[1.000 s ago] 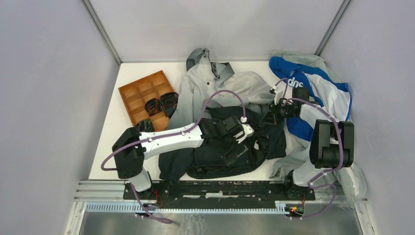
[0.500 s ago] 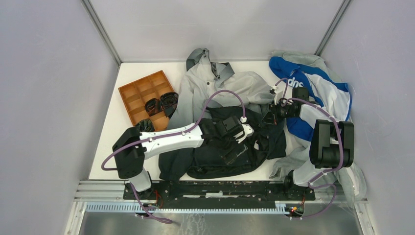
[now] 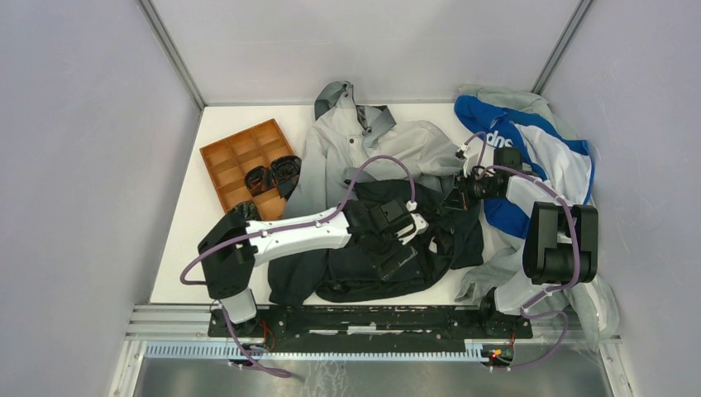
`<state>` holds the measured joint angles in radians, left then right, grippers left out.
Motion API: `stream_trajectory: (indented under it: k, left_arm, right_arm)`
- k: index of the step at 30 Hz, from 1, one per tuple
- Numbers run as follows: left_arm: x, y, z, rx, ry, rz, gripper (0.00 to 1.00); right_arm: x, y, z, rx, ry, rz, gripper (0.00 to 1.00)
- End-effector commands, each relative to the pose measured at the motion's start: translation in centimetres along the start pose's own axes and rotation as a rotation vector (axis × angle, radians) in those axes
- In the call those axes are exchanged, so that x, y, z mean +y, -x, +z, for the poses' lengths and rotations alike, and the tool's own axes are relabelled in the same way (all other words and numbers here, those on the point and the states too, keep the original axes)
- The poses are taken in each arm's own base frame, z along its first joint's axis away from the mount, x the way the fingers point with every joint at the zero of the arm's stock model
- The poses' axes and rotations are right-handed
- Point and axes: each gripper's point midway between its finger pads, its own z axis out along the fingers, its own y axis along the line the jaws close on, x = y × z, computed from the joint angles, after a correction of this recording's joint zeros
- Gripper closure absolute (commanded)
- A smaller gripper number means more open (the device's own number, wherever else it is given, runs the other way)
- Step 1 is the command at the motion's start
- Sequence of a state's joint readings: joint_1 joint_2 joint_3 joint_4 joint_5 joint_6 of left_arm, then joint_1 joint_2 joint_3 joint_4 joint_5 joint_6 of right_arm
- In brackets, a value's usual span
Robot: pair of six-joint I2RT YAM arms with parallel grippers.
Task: Zip up the jacket
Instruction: Pick up the jacket from the center of the board.
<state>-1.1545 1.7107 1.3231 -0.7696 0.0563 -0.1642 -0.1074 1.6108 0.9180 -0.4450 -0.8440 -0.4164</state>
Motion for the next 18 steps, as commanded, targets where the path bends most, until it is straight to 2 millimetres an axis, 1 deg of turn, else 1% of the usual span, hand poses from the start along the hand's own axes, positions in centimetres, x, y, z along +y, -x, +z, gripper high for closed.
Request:
stream_trajectory:
  k: [1, 6, 9, 11, 16, 18]
  left_arm:
    - [-1.5, 0.9, 0.0, 0.001, -0.039, -0.028, 0.19]
    - [-2.9, 1.1, 1.3, 0.006, -0.06, 0.007, 0.2]
    - [-3.4, 1.0, 2.3, 0.019, -0.045, 0.034, 0.21]
    - [-3.5, 0.8, 2.9, 0.035, -0.034, 0.047, 0.25]
    - [-3.2, 0.2, 4.1, 0.08, 0.027, 0.07, 0.33]
    - [-2.4, -0.2, 4.5, 0.097, 0.074, 0.067, 0.42]
  right_arm:
    - [-0.2, 0.9, -0.4, -0.023, -0.015, -0.028, 1.0]
    - [-0.2, 0.9, -0.4, -0.023, -0.015, -0.026, 1.0]
    - [-0.2, 1.0, -0.4, -0.025, -0.016, -0.03, 1.0]
    - [-0.2, 1.0, -0.4, -0.024, -0.018, -0.03, 1.0]
    - [-0.1, 0.9, -0.4, -0.024, -0.016, -0.029, 1.0]
    - [-0.1, 1.0, -0.4, -0.024, -0.016, -0.029, 1.0]
